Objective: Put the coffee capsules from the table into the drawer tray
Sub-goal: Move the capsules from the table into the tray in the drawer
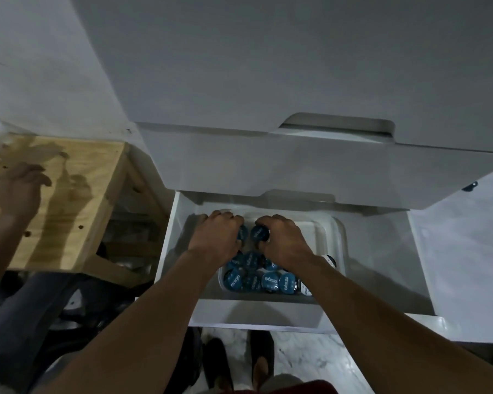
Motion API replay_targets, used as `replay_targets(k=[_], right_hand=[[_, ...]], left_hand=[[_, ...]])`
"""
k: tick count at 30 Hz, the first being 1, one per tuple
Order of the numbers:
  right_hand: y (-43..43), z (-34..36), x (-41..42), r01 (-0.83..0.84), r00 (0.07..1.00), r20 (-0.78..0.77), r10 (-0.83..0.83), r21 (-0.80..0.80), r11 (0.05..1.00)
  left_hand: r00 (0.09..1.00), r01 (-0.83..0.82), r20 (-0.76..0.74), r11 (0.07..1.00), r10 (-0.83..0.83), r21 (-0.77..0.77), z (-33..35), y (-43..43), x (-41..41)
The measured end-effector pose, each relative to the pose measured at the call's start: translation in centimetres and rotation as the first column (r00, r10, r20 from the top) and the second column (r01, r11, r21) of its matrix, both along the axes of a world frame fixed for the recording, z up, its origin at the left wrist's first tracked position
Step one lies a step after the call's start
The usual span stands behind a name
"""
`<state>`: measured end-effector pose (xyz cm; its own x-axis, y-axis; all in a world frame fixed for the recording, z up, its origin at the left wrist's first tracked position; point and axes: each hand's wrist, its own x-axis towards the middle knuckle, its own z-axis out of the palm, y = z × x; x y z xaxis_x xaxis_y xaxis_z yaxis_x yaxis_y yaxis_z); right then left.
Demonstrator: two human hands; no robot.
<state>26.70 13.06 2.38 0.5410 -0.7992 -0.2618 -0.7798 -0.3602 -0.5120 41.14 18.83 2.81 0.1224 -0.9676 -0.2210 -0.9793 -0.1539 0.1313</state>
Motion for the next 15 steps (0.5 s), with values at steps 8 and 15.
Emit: replay_targets(k=[8,15], right_hand=[[0.01,-0.8,0.1,-0.006,0.999,-0.048,0.007,0.016,1.0],[-0.05,-0.66,0.04,0.013,1.0,-0.028,-0.012,0.025,1.0]], left_hand=[[1.0,0.011,0.004,1.0,-0.012,0.021,-0.42,-0.2,0.32],[0.992,-0.021,-0.122,0.999,0.026,0.045,-0.42,-0.32,0.47]])
